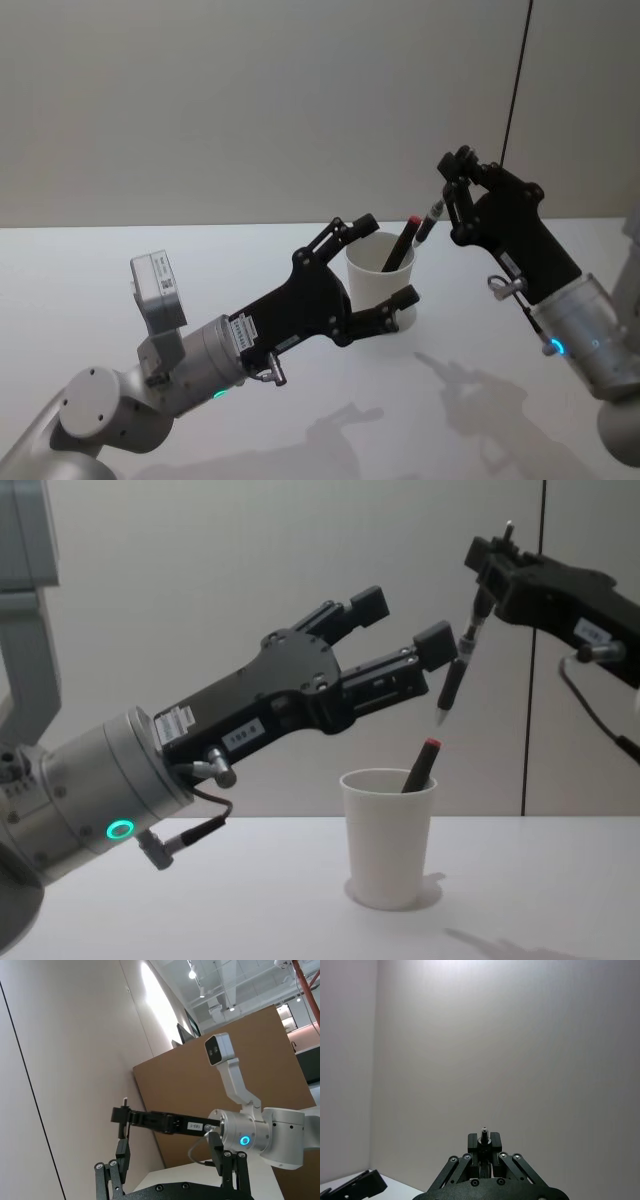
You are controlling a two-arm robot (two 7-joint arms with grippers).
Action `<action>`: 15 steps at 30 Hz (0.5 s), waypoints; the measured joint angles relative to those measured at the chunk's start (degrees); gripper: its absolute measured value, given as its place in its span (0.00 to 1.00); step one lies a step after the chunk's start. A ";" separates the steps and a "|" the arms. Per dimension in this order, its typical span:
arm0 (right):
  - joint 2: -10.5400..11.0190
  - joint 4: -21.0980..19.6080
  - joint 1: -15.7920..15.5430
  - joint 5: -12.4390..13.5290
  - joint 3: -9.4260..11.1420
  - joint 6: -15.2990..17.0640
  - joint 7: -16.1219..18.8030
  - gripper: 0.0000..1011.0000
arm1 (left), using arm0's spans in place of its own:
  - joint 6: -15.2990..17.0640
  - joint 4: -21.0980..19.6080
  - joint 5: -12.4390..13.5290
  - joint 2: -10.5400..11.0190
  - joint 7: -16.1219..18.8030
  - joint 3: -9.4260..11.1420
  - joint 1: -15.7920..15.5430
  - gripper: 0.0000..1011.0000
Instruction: Place the pen into the pen holder.
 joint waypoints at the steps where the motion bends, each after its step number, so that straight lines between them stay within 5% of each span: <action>1: -0.29 0.55 0.44 -0.86 -0.05 0.00 -0.36 0.13 | 0.00 0.00 0.00 0.00 0.00 0.00 0.00 0.99; 15: -2.26 4.88 3.57 -5.34 -0.29 1.16 -2.70 0.13 | 0.00 0.00 0.00 0.00 0.00 0.00 0.00 0.99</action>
